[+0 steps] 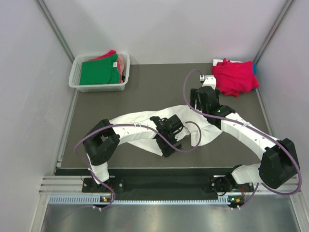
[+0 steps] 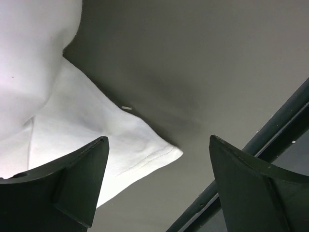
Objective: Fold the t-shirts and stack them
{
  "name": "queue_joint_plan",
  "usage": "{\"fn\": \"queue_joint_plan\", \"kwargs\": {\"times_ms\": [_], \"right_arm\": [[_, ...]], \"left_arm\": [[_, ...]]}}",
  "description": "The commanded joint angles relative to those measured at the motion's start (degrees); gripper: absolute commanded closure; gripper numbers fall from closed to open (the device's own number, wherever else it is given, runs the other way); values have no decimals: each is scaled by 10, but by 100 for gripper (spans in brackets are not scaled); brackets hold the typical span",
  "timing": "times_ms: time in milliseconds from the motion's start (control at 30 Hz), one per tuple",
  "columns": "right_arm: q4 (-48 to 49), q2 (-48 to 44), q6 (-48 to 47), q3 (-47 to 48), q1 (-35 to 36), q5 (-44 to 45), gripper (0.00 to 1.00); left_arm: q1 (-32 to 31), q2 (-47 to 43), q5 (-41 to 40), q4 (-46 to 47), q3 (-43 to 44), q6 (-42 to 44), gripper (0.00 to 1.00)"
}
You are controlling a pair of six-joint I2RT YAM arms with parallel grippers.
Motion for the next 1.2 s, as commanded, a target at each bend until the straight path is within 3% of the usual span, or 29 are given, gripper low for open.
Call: {"fn": "queue_joint_plan", "kwargs": {"times_ms": [0, 467, 633, 833, 933, 1000, 1067, 1167], "right_arm": [[11, -5, 7, 16, -5, -1, 21], [8, -18, 7, 7, -5, 4, 24], [6, -25, 8, 5, -5, 4, 26], [5, -34, 7, 5, -4, 4, 29], [6, -36, 7, 5, -5, 4, 30], [5, -36, 6, 5, -5, 4, 31], [6, -38, 5, 5, -4, 5, 31], [7, -38, 4, 6, -4, 5, 32]], "left_arm": [[-4, -2, 15, 5, -2, -16, 13], [-4, 2, 7, 0, -27, -7, 22], [-4, 15, 14, -4, -24, -4, 39], [-4, 28, 20, -12, -9, 3, 46], [-4, 35, 21, -20, -5, 10, 56], [-4, 36, 21, -27, -3, 13, 80], [-3, 36, 19, -32, -1, 12, 95], [0, 37, 26, -38, 4, 12, 100]]}}
